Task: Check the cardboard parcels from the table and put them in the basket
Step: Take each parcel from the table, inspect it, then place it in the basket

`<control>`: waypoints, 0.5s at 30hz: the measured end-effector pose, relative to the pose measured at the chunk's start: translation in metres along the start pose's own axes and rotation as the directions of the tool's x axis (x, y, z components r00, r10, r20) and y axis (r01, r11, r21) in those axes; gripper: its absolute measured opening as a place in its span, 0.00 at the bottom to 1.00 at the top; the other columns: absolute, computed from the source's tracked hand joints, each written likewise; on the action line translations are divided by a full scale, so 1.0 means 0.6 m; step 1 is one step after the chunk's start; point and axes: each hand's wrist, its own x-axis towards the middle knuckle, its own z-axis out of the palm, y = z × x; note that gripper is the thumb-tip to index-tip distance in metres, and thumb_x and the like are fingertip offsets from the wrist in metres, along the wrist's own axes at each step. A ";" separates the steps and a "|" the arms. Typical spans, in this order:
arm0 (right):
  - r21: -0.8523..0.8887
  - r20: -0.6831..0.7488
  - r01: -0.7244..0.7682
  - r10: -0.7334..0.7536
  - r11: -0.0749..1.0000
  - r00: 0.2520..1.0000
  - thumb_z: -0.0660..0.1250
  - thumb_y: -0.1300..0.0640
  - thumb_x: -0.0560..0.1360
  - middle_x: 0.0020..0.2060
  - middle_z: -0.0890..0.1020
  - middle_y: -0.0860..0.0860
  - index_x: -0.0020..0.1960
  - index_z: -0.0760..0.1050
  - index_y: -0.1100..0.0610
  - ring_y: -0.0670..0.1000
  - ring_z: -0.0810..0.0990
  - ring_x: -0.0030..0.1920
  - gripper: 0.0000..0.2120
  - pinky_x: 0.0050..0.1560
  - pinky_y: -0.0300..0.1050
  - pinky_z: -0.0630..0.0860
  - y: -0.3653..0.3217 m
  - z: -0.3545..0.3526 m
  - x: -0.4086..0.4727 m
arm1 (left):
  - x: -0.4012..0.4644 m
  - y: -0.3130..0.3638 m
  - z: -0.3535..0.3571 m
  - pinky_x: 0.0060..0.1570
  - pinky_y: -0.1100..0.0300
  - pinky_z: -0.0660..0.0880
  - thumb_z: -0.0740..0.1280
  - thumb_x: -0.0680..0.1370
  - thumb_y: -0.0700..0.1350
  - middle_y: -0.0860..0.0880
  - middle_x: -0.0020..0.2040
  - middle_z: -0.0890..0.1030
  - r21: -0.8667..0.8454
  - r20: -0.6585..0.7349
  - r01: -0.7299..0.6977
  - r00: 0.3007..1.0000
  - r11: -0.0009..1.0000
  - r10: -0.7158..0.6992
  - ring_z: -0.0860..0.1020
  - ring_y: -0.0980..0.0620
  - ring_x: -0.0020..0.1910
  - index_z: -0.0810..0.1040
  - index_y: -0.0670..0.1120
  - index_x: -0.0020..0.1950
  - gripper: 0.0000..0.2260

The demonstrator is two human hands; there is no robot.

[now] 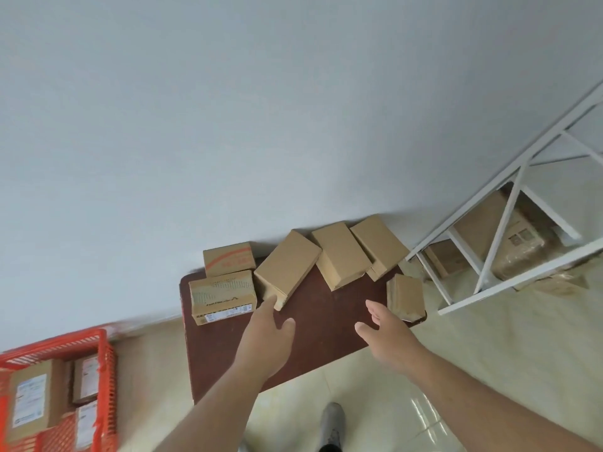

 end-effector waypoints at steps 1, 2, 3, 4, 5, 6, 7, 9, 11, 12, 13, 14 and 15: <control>-0.006 -0.002 0.006 -0.006 1.000 1.000 0.63 0.50 0.83 0.82 0.64 0.50 0.85 0.57 0.49 0.49 0.64 0.81 0.32 0.76 0.47 0.63 0.001 -0.008 0.009 | 0.007 0.001 0.004 0.71 0.51 0.72 0.65 0.84 0.52 0.50 0.79 0.70 -0.007 -0.007 0.008 1.000 1.000 -0.008 0.73 0.51 0.74 0.59 0.52 0.84 0.30; -0.006 -0.002 0.012 -0.012 1.000 1.000 0.63 0.50 0.83 0.82 0.64 0.50 0.85 0.57 0.49 0.48 0.64 0.81 0.32 0.74 0.45 0.64 0.004 -0.016 0.018 | 0.014 0.003 0.009 0.71 0.51 0.72 0.65 0.84 0.52 0.50 0.79 0.70 -0.016 -0.019 0.020 1.000 1.000 -0.020 0.72 0.50 0.75 0.59 0.52 0.84 0.30; -0.002 0.001 0.016 -0.016 1.000 1.000 0.63 0.50 0.84 0.82 0.64 0.50 0.85 0.57 0.49 0.48 0.64 0.81 0.32 0.70 0.43 0.65 0.009 -0.023 0.028 | 0.020 0.004 0.015 0.71 0.51 0.72 0.65 0.84 0.52 0.50 0.79 0.70 -0.022 -0.035 0.033 0.999 0.999 -0.033 0.72 0.50 0.75 0.59 0.53 0.84 0.30; 0.003 0.010 0.019 -0.019 1.000 1.000 0.63 0.50 0.84 0.82 0.64 0.51 0.85 0.57 0.49 0.48 0.64 0.81 0.32 0.68 0.42 0.65 0.016 -0.030 0.039 | 0.026 0.007 0.022 0.72 0.50 0.72 0.65 0.84 0.52 0.50 0.79 0.70 -0.025 -0.051 0.041 0.998 0.999 -0.043 0.72 0.50 0.75 0.59 0.53 0.84 0.30; 0.008 0.021 0.020 -0.020 1.000 1.000 0.64 0.50 0.84 0.82 0.64 0.51 0.85 0.57 0.49 0.48 0.64 0.81 0.32 0.67 0.42 0.65 0.026 -0.037 0.049 | 0.030 0.010 0.031 0.71 0.51 0.72 0.65 0.84 0.52 0.50 0.79 0.70 -0.026 -0.058 0.050 0.997 0.998 -0.052 0.72 0.50 0.75 0.59 0.53 0.84 0.30; 0.014 0.030 0.017 -0.017 1.000 0.999 0.64 0.50 0.84 0.82 0.64 0.51 0.85 0.57 0.49 0.48 0.64 0.81 0.32 0.68 0.42 0.65 0.036 -0.045 0.060 | 0.033 0.015 0.041 0.72 0.51 0.72 0.65 0.84 0.52 0.50 0.79 0.70 -0.024 -0.061 0.056 0.996 0.998 -0.057 0.72 0.50 0.75 0.60 0.53 0.84 0.30; 0.023 0.037 0.013 -0.014 1.000 0.999 0.64 0.50 0.84 0.82 0.64 0.51 0.85 0.57 0.49 0.48 0.64 0.81 0.32 0.69 0.43 0.65 0.046 -0.053 0.071 | 0.035 0.019 0.053 0.72 0.51 0.71 0.65 0.83 0.52 0.51 0.80 0.70 -0.020 -0.061 0.067 0.996 0.998 -0.068 0.72 0.51 0.75 0.60 0.53 0.84 0.30; 0.044 0.040 0.005 -0.007 0.999 0.999 0.64 0.50 0.84 0.82 0.64 0.51 0.85 0.58 0.50 0.48 0.64 0.81 0.32 0.72 0.45 0.65 0.069 -0.067 0.093 | 0.037 0.022 0.076 0.74 0.52 0.69 0.65 0.83 0.52 0.52 0.80 0.69 -0.005 -0.064 0.091 0.994 0.996 -0.091 0.71 0.51 0.76 0.60 0.53 0.84 0.30; 0.057 0.045 -0.013 0.011 0.998 0.999 0.65 0.50 0.84 0.82 0.65 0.50 0.85 0.58 0.50 0.49 0.64 0.81 0.32 0.76 0.49 0.64 0.105 -0.085 0.123 | 0.040 0.024 0.111 0.74 0.52 0.69 0.66 0.83 0.52 0.52 0.80 0.69 0.016 -0.080 0.128 0.989 0.992 -0.126 0.70 0.52 0.77 0.60 0.53 0.84 0.29; 0.060 0.051 -0.027 0.024 0.998 0.998 0.65 0.50 0.84 0.82 0.65 0.50 0.84 0.58 0.51 0.49 0.65 0.81 0.32 0.77 0.50 0.63 0.126 -0.095 0.140 | 0.044 0.026 0.131 0.73 0.53 0.69 0.66 0.84 0.51 0.52 0.80 0.69 0.021 -0.094 0.150 0.985 0.989 -0.147 0.70 0.52 0.77 0.61 0.53 0.84 0.29; 0.059 0.056 -0.042 0.039 0.997 0.998 0.65 0.50 0.83 0.82 0.65 0.50 0.84 0.59 0.51 0.49 0.65 0.81 0.32 0.77 0.50 0.63 0.148 -0.103 0.159 | 0.049 0.026 0.152 0.73 0.53 0.69 0.66 0.84 0.51 0.52 0.80 0.69 0.020 -0.108 0.173 0.980 0.985 -0.170 0.70 0.53 0.77 0.61 0.53 0.84 0.29; 0.051 0.060 -0.052 0.049 0.997 0.997 0.65 0.50 0.83 0.81 0.66 0.51 0.84 0.60 0.52 0.50 0.65 0.81 0.31 0.77 0.50 0.63 0.170 -0.109 0.181 | 0.055 0.025 0.172 0.73 0.52 0.70 0.66 0.84 0.51 0.52 0.80 0.69 0.013 -0.124 0.190 0.975 0.982 -0.187 0.70 0.53 0.77 0.60 0.53 0.84 0.29; 0.039 0.066 -0.061 0.058 0.997 0.996 0.65 0.49 0.83 0.81 0.67 0.51 0.83 0.61 0.52 0.50 0.66 0.80 0.31 0.76 0.50 0.64 0.193 -0.114 0.202 | 0.062 0.023 0.195 0.73 0.52 0.70 0.66 0.84 0.51 0.52 0.80 0.69 0.006 -0.131 0.205 0.971 0.979 -0.202 0.70 0.53 0.77 0.60 0.53 0.84 0.29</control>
